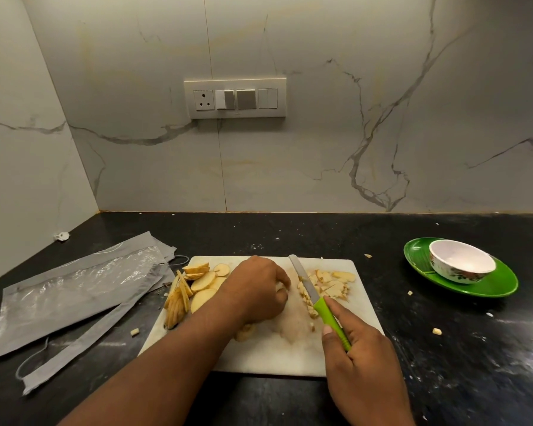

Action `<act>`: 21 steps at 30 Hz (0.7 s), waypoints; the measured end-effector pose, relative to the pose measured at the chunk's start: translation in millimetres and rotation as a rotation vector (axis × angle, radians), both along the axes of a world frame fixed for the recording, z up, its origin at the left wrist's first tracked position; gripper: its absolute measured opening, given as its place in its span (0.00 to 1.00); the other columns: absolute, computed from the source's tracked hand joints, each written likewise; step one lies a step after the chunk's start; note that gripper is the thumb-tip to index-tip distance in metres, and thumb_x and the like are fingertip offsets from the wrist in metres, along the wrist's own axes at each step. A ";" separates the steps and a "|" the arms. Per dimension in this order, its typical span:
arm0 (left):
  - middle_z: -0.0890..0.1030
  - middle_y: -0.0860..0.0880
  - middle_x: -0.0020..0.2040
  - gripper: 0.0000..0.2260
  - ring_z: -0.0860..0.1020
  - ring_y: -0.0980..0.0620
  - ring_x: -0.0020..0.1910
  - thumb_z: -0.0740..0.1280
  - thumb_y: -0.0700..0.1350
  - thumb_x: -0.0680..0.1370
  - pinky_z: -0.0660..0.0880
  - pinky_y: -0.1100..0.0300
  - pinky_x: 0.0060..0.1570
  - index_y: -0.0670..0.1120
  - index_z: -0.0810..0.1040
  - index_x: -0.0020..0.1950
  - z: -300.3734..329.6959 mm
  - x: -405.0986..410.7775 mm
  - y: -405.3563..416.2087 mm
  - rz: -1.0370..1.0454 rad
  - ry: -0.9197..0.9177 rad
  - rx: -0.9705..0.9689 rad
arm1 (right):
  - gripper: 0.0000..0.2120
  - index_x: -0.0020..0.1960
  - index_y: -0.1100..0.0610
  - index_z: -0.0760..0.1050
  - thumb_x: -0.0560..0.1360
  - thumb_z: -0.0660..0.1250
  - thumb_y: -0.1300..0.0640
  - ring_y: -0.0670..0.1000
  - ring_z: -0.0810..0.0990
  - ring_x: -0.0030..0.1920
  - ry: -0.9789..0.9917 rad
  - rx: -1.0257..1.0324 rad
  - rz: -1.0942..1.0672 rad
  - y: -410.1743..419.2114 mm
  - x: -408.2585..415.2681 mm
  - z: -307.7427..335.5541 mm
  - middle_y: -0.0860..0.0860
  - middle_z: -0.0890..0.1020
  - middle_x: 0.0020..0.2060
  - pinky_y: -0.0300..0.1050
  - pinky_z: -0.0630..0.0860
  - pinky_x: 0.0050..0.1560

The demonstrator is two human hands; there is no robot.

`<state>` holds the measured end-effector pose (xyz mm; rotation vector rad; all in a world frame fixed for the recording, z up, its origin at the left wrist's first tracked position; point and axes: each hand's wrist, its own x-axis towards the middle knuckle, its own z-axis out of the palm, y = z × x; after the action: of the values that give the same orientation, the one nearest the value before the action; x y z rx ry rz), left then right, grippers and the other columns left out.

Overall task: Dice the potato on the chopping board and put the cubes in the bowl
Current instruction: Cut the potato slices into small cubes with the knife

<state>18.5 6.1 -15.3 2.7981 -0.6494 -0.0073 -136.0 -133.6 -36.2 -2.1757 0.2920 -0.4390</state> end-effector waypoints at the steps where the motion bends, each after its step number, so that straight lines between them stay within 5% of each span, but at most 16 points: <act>1: 0.83 0.56 0.61 0.14 0.79 0.53 0.56 0.68 0.49 0.79 0.78 0.58 0.61 0.56 0.85 0.63 2.1 0.5 4.4 -0.025 0.026 -0.016 | 0.21 0.69 0.35 0.73 0.79 0.65 0.51 0.37 0.75 0.52 0.004 -0.005 0.002 0.1 -0.3 1.0 0.34 0.79 0.61 0.35 0.72 0.57; 6: 0.83 0.62 0.54 0.11 0.79 0.59 0.55 0.72 0.43 0.74 0.78 0.54 0.64 0.58 0.87 0.51 8.8 4.1 30.3 -0.146 0.184 -0.163 | 0.21 0.71 0.36 0.71 0.80 0.64 0.50 0.41 0.75 0.63 0.027 -0.022 0.027 0.7 -1.5 4.2 0.34 0.76 0.66 0.40 0.72 0.65; 10: 0.80 0.61 0.64 0.18 0.74 0.60 0.66 0.74 0.41 0.74 0.72 0.57 0.68 0.62 0.84 0.58 17.3 5.3 44.1 -0.140 0.143 -0.343 | 0.21 0.71 0.35 0.71 0.80 0.63 0.51 0.38 0.74 0.58 0.019 -0.041 0.038 -0.9 -2.0 3.3 0.33 0.76 0.65 0.37 0.71 0.61; 14: 0.80 0.57 0.63 0.23 0.78 0.57 0.58 0.79 0.52 0.74 0.78 0.58 0.60 0.60 0.79 0.68 28.8 8.8 53.1 -0.053 0.143 -0.126 | 0.22 0.71 0.35 0.71 0.80 0.63 0.51 0.35 0.73 0.53 0.024 -0.083 0.054 0.0 -1.0 3.1 0.32 0.77 0.63 0.29 0.68 0.54; 17: 0.82 0.55 0.61 0.32 0.80 0.54 0.55 0.81 0.56 0.70 0.78 0.62 0.55 0.56 0.77 0.73 28.3 9.2 50.4 0.000 0.211 0.030 | 0.22 0.72 0.35 0.70 0.80 0.63 0.51 0.36 0.75 0.55 0.053 -0.109 0.056 0.3 0.2 3.7 0.32 0.77 0.63 0.30 0.68 0.55; 21: 0.82 0.52 0.62 0.32 0.80 0.52 0.57 0.80 0.55 0.71 0.79 0.59 0.58 0.53 0.76 0.73 25.1 11.5 47.3 0.031 0.208 0.044 | 0.22 0.71 0.34 0.71 0.80 0.63 0.51 0.36 0.72 0.49 0.059 -0.124 0.050 2.1 0.8 3.4 0.34 0.79 0.61 0.34 0.70 0.54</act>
<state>30.0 53.5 9.8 2.7983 -0.5611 -0.3056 -135.3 -131.5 -32.8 -2.3149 0.2480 -0.3744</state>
